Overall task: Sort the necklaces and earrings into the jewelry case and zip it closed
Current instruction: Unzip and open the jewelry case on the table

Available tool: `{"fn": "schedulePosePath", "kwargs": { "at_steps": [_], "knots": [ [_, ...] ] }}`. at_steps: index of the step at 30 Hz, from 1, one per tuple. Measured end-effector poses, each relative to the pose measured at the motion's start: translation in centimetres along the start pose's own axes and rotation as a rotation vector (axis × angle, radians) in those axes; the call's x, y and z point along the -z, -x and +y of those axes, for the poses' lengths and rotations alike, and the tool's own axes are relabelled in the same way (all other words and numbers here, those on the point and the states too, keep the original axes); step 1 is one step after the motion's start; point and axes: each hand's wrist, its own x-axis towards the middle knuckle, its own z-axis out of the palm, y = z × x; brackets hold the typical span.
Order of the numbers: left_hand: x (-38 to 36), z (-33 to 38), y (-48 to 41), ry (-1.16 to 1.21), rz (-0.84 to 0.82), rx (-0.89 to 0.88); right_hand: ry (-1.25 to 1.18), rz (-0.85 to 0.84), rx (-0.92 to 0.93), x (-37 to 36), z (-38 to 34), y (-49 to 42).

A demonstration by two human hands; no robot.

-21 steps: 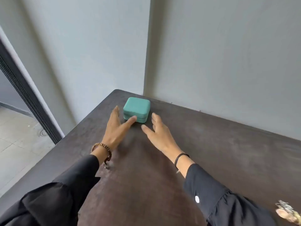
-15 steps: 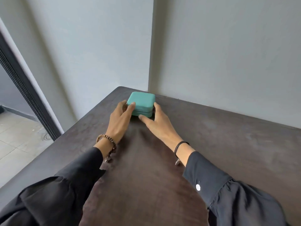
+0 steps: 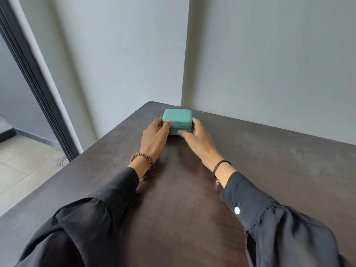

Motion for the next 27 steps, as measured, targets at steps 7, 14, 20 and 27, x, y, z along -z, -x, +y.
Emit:
{"fn": "schedulePosePath", "kwargs": {
  "at_steps": [7, 14, 20, 27],
  "knots": [
    [3.6, 2.1, 8.2, -0.063, -0.108, -0.063, -0.111, 0.011, -0.028, 1.9, -0.6, 9.8],
    [7.2, 1.8, 17.6, -0.007, -0.202, -0.095, -0.119, 0.025, -0.052, 2.6, -1.9, 20.7],
    [10.4, 0.1, 24.1, 0.061, -0.176, -0.096, -0.184, -0.021, -0.034, 1.6, -3.3, 28.0],
    [14.4, -2.1, 28.2, 0.099, -0.159, -0.115, -0.178, -0.051, -0.003, -0.7, -4.1, 32.7]
  ]
}}
